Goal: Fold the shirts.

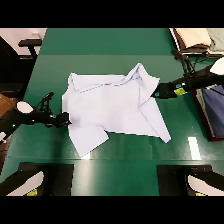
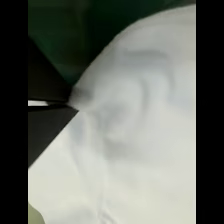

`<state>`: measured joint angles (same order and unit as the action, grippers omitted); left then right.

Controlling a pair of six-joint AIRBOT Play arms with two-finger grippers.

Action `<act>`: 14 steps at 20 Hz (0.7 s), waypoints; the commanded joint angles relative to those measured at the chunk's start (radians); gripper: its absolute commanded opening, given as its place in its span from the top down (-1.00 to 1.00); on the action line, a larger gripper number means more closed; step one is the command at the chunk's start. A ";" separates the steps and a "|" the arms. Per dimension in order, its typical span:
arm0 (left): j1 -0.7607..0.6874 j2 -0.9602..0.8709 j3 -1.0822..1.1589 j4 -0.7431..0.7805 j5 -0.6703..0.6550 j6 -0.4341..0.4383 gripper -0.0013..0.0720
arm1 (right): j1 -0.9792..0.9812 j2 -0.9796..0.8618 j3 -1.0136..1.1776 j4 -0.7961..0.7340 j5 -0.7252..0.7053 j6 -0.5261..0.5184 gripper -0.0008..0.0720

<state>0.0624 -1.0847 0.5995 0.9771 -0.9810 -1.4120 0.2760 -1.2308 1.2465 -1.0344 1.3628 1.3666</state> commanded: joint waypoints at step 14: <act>-0.008 0.049 0.113 -0.024 -0.076 0.006 0.91 | -0.140 0.205 -0.434 -0.372 0.120 0.118 -0.21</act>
<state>0.0551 -1.0367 0.7105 0.9539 -1.0477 -1.4097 0.2077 -1.1049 0.9794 -1.4178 1.5150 1.4265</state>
